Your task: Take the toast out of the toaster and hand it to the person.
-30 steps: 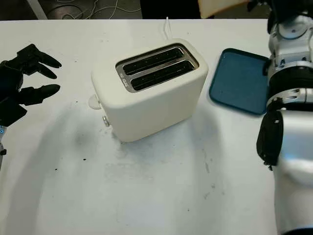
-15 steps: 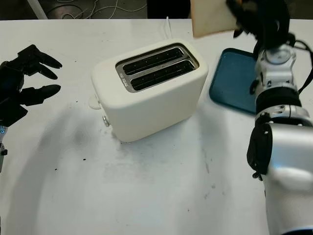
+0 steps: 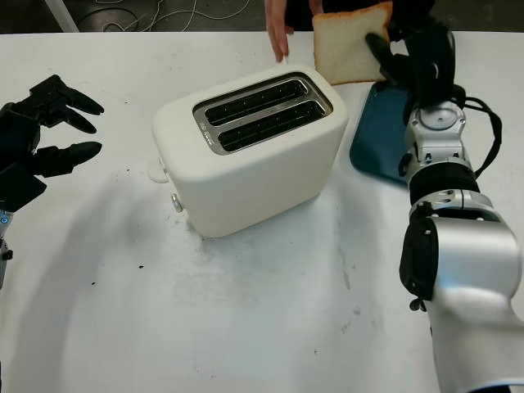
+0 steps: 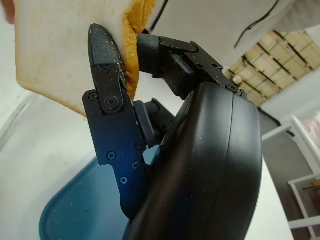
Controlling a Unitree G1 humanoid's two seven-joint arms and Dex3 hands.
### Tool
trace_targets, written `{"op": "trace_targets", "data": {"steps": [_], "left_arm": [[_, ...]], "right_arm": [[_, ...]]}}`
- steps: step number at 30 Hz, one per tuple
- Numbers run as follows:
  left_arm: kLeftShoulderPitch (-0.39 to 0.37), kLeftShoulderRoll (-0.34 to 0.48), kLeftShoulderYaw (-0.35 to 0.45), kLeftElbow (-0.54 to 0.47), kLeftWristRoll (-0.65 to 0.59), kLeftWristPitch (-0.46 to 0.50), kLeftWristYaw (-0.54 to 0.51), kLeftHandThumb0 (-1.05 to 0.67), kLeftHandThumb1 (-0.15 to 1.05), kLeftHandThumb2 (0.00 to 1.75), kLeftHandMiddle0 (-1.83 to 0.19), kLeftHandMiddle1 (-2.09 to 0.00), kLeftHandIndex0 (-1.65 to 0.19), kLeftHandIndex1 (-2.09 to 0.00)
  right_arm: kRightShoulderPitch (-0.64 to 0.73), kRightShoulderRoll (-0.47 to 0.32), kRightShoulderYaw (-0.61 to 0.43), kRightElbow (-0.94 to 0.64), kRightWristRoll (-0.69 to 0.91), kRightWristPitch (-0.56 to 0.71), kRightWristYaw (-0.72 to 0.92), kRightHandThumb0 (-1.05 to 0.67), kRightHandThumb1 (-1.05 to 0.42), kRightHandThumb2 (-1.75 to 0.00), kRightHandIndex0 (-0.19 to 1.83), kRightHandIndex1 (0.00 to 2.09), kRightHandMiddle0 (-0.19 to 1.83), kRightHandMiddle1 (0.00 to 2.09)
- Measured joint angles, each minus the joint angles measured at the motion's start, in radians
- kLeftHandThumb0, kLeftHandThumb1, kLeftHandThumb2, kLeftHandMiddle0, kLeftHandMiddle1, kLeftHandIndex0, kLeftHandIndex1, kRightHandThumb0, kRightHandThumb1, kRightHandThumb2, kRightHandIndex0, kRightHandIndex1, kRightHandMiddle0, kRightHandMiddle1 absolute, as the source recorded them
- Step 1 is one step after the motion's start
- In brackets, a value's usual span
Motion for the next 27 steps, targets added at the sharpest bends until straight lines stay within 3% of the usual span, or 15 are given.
{"op": "trace_targets", "data": {"steps": [27], "left_arm": [[0.000,-0.001,0.000,0.003,0.000,-0.002,0.000,-1.05,0.92,0.25,-0.44,-1.40,-0.30,-1.31]], "right_arm": [[0.000,0.006,0.017,0.000,-0.004,0.000,-0.014,-0.43,-0.92,-0.19,1.04,1.75,0.79,1.75]]}}
